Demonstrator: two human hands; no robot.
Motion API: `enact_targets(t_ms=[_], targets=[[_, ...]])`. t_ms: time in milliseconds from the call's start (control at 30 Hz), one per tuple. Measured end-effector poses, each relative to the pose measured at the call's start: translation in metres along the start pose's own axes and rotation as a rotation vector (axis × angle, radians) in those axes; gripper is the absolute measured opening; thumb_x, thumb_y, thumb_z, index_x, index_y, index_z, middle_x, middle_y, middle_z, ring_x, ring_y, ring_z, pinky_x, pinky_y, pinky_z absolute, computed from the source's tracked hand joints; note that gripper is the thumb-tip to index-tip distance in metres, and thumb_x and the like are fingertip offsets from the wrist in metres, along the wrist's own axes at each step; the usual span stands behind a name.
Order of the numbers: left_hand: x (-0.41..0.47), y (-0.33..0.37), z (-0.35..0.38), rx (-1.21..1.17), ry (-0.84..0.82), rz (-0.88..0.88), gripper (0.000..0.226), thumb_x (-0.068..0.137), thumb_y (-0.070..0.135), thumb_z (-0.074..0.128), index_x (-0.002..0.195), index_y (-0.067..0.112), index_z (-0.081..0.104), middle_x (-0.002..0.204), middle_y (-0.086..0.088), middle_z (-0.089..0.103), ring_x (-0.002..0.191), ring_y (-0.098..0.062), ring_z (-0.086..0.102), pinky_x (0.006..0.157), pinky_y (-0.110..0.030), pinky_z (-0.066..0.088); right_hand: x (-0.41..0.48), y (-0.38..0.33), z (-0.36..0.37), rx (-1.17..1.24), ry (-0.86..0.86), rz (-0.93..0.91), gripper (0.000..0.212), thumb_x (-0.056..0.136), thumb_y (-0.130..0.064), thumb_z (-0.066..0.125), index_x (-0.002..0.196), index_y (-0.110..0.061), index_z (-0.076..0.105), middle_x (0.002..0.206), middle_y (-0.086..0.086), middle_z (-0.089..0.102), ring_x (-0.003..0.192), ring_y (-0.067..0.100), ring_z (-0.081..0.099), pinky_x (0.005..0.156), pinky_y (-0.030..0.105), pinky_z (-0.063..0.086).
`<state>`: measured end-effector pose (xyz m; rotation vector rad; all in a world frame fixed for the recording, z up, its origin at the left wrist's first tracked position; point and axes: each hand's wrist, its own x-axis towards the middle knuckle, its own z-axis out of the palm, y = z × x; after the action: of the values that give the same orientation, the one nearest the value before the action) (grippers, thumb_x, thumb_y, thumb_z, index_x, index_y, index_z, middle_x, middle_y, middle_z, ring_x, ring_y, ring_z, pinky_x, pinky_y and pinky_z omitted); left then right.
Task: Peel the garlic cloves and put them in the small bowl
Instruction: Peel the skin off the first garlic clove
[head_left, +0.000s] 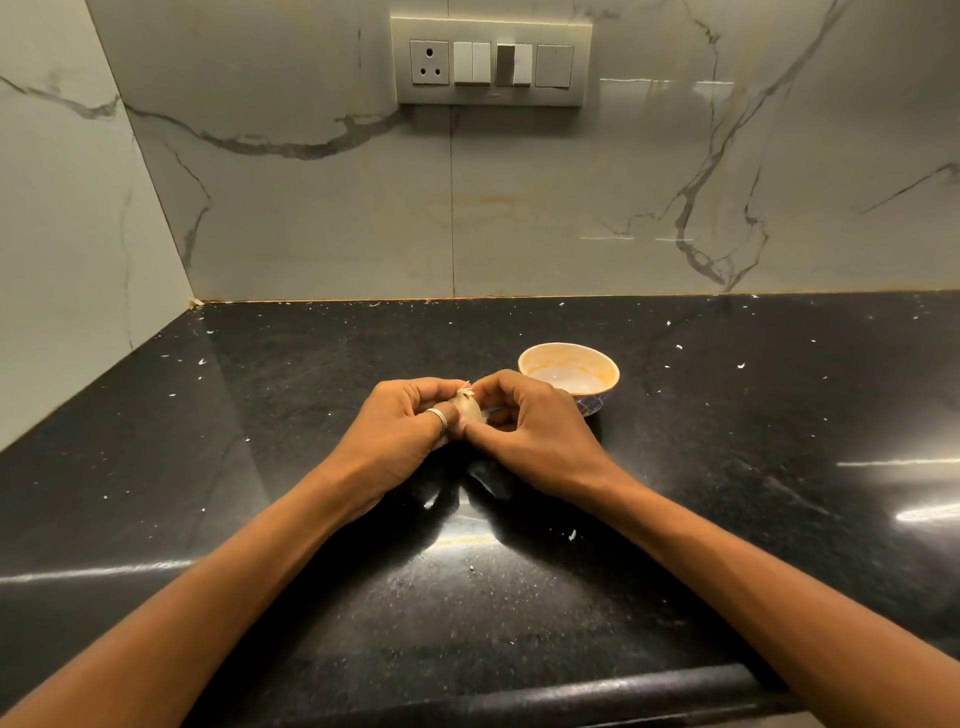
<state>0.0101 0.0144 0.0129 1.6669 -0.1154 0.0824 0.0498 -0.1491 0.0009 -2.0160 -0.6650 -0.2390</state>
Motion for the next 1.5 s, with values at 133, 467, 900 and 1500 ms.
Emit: enact_targets(t_ms=[133, 467, 900, 1500], targets=[[-0.002, 0.002, 0.001, 0.109, -0.029, 0.052, 0.037, 0.097, -0.008, 0.048, 0.111, 0.015, 0.073, 0.1, -0.004, 0.078, 0.098, -0.016, 0.073, 0.087, -0.024, 0.056, 0.0, 0.001, 0.0, -0.032, -0.033, -0.019, 0.034, 0.079, -0.02, 0.085, 0.109, -0.014, 0.069, 0.098, -0.005, 0.074, 0.084, -0.001, 0.069, 0.074, 0.012, 0.053], [-0.004, 0.001, 0.0, 0.442, 0.082, 0.183, 0.037, 0.089, 0.007, 0.061, 0.102, 0.038, 0.078, 0.089, 0.007, 0.079, 0.095, -0.022, 0.073, 0.088, -0.046, 0.057, -0.002, 0.0, -0.001, -0.12, -0.005, -0.077, 0.025, 0.08, -0.021, 0.078, 0.102, -0.015, 0.068, 0.09, -0.007, 0.072, 0.08, 0.004, 0.067, 0.073, 0.024, 0.057], [0.004, -0.011, -0.008, 0.232, -0.044, 0.095, 0.035, 0.084, 0.011, 0.075, 0.118, 0.019, 0.075, 0.109, 0.0, 0.077, 0.108, -0.016, 0.071, 0.104, -0.042, 0.051, -0.002, 0.003, -0.001, -0.141, 0.028, -0.117, 0.019, 0.078, -0.021, 0.082, 0.092, -0.017, 0.069, 0.083, -0.007, 0.071, 0.074, 0.005, 0.067, 0.07, 0.029, 0.056], [0.002, -0.006, -0.005, 0.271, 0.064, 0.079, 0.044, 0.072, 0.027, 0.068, 0.115, 0.02, 0.076, 0.106, 0.006, 0.077, 0.103, -0.008, 0.071, 0.099, -0.039, 0.054, 0.0, 0.007, -0.005, -0.048, -0.035, -0.052, 0.014, 0.087, -0.028, 0.077, 0.096, -0.017, 0.075, 0.084, -0.007, 0.075, 0.078, 0.006, 0.071, 0.075, 0.034, 0.059]])
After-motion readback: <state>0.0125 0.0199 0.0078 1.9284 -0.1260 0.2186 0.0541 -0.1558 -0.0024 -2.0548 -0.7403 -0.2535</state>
